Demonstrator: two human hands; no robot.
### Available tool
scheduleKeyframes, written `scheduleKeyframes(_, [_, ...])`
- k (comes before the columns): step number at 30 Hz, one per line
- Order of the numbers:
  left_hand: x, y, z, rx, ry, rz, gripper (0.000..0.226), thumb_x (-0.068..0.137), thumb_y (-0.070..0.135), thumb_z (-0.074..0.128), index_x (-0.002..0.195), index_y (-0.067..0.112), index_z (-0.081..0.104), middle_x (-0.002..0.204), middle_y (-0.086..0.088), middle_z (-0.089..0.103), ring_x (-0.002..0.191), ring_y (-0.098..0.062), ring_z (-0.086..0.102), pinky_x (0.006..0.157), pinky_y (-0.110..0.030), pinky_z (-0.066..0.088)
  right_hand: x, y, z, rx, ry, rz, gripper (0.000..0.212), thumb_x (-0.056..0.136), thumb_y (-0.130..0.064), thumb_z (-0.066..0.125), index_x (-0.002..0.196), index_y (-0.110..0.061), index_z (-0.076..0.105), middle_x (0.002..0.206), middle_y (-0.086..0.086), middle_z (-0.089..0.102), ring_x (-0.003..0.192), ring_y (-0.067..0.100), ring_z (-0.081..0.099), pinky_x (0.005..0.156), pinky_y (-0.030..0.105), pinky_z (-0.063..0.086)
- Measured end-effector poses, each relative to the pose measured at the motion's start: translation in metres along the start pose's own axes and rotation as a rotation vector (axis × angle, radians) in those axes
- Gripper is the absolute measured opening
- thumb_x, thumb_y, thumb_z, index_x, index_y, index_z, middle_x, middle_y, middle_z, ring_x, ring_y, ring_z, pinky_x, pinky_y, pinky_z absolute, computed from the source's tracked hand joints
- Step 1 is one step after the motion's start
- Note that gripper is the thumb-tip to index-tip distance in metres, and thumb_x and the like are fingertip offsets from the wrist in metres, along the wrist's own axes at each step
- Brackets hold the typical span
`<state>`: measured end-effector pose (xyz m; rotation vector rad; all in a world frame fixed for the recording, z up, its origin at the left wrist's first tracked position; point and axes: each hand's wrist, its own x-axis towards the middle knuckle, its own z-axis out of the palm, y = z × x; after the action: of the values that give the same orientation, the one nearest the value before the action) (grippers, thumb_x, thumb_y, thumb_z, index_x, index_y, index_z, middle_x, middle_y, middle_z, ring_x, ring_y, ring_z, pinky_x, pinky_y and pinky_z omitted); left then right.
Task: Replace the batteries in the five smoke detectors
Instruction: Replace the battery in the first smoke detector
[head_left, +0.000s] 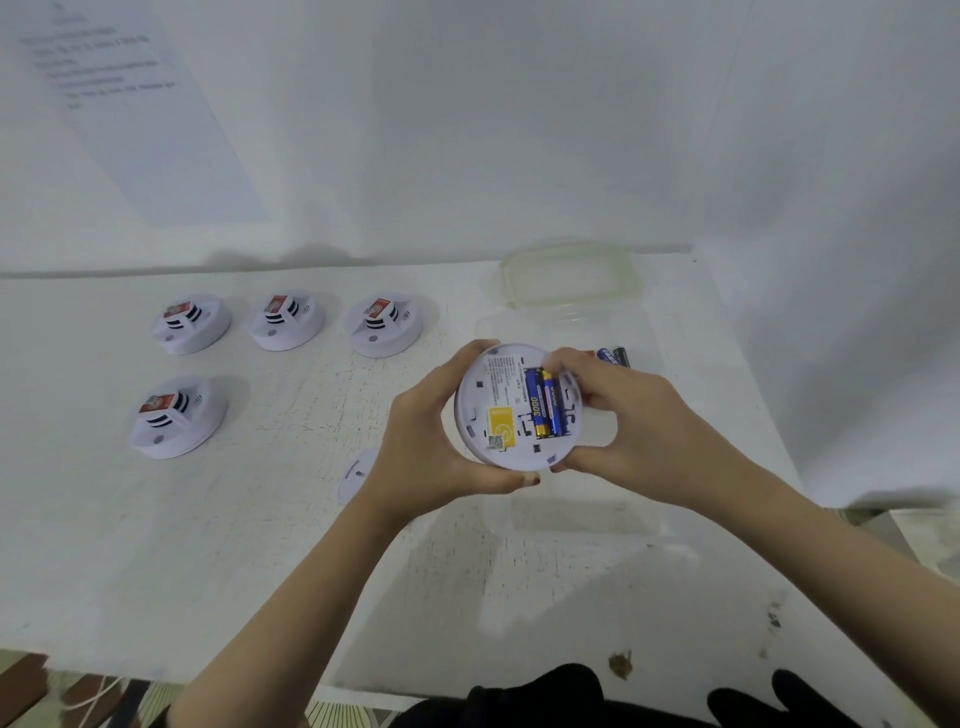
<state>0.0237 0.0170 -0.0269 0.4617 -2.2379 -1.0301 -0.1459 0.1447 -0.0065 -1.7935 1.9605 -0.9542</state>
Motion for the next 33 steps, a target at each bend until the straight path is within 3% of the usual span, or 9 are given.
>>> scheduleKeyframes(4, [-0.003, -0.002, 0.001, 0.027, -0.015, 0.011, 0.096, 0.051, 0.040, 0.089, 0.132, 0.006, 0.051, 0.112, -0.001, 0.066, 0.101, -0.015, 0.065, 0.084, -0.026, 0.055, 0.001, -0.001, 0.000, 0.000, -0.016, 0.012, 0.066, 0.067, -0.029, 0.083, 0.121, -0.025, 0.045, 0.112, -0.010, 0.060, 0.099, 0.007, 0.057, 0.084, 0.031, 0.054])
scheduleKeyframes(9, [-0.004, -0.006, 0.002, 0.049, -0.011, 0.020, 0.097, 0.052, 0.042, 0.088, 0.133, 0.005, 0.050, 0.112, -0.003, 0.066, 0.099, -0.015, 0.065, 0.084, -0.028, 0.056, -0.001, -0.002, 0.003, -0.024, -0.024, 0.002, 0.064, 0.072, -0.027, 0.081, 0.117, -0.027, 0.035, 0.113, -0.008, 0.059, 0.099, 0.011, 0.060, 0.081, 0.032, 0.054])
scheduleKeyframes(14, [-0.005, -0.010, 0.002, 0.087, -0.002, 0.006, 0.097, 0.052, 0.039, 0.091, 0.133, 0.005, 0.049, 0.113, -0.003, 0.065, 0.100, -0.020, 0.065, 0.082, -0.037, 0.057, -0.006, -0.001, -0.001, -0.057, -0.022, -0.054, 0.072, 0.074, -0.037, 0.075, 0.130, -0.030, 0.029, 0.145, -0.013, 0.034, 0.129, 0.002, 0.038, 0.100, 0.020, 0.039])
scheduleKeyframes(16, [-0.005, -0.012, 0.001, 0.102, 0.010, 0.000, 0.098, 0.051, 0.036, 0.094, 0.133, 0.004, 0.050, 0.112, -0.004, 0.065, 0.099, -0.022, 0.065, 0.080, -0.040, 0.056, -0.007, -0.003, -0.002, -0.010, 0.055, -0.106, 0.045, 0.079, -0.043, 0.065, 0.115, -0.029, 0.042, 0.138, -0.015, 0.044, 0.124, -0.001, 0.042, 0.097, 0.016, 0.039])
scheduleKeyframes(19, [-0.005, -0.013, 0.000, 0.115, 0.012, 0.003, 0.098, 0.051, 0.035, 0.094, 0.132, 0.003, 0.050, 0.113, -0.005, 0.065, 0.101, -0.023, 0.064, 0.082, -0.041, 0.056, -0.006, -0.004, 0.002, 0.021, 0.270, -0.188, 0.013, 0.087, -0.028, 0.059, 0.095, -0.019, 0.055, 0.098, -0.010, 0.064, 0.095, 0.005, 0.058, 0.079, 0.022, 0.047])
scheduleKeyframes(24, [-0.008, -0.007, -0.007, 0.097, 0.097, 0.004, 0.097, 0.053, 0.042, 0.088, 0.133, 0.004, 0.049, 0.126, 0.002, 0.061, 0.115, -0.008, 0.058, 0.094, -0.023, 0.051, -0.009, -0.003, 0.004, 0.190, 0.494, -0.080, 0.012, 0.081, -0.015, 0.065, 0.088, -0.019, 0.056, 0.082, -0.015, 0.062, 0.076, 0.002, 0.059, 0.071, 0.007, 0.042])
scheduleKeyframes(26, [-0.009, -0.005, -0.012, 0.085, 0.135, 0.012, 0.094, 0.053, 0.043, 0.084, 0.133, 0.009, 0.048, 0.127, 0.015, 0.057, 0.116, 0.005, 0.053, 0.093, -0.011, 0.045, -0.015, 0.000, 0.005, 0.146, 0.447, -0.016, 0.009, 0.082, -0.019, 0.066, 0.082, -0.019, 0.057, 0.077, -0.015, 0.061, 0.074, 0.005, 0.057, 0.067, 0.007, 0.040])
scheduleKeyframes(29, [-0.011, -0.004, -0.016, 0.071, 0.135, 0.016, 0.093, 0.054, 0.042, 0.083, 0.133, 0.014, 0.045, 0.124, 0.033, 0.053, 0.115, 0.011, 0.051, 0.092, -0.006, 0.042, -0.021, 0.004, 0.009, 0.016, 0.194, 0.061, 0.011, 0.081, -0.023, 0.068, 0.076, -0.024, 0.058, 0.071, -0.015, 0.062, 0.077, 0.004, 0.055, 0.067, 0.012, 0.039])
scheduleKeyframes(33, [-0.014, -0.003, -0.015, 0.052, 0.088, -0.003, 0.097, 0.052, 0.043, 0.085, 0.134, 0.006, 0.048, 0.125, 0.007, 0.061, 0.115, -0.002, 0.057, 0.092, -0.017, 0.049, -0.018, 0.008, 0.008, -0.163, 0.019, 0.009, 0.017, 0.082, -0.031, 0.066, 0.069, -0.035, 0.056, 0.071, -0.020, 0.063, 0.075, 0.001, 0.055, 0.075, 0.021, 0.037])
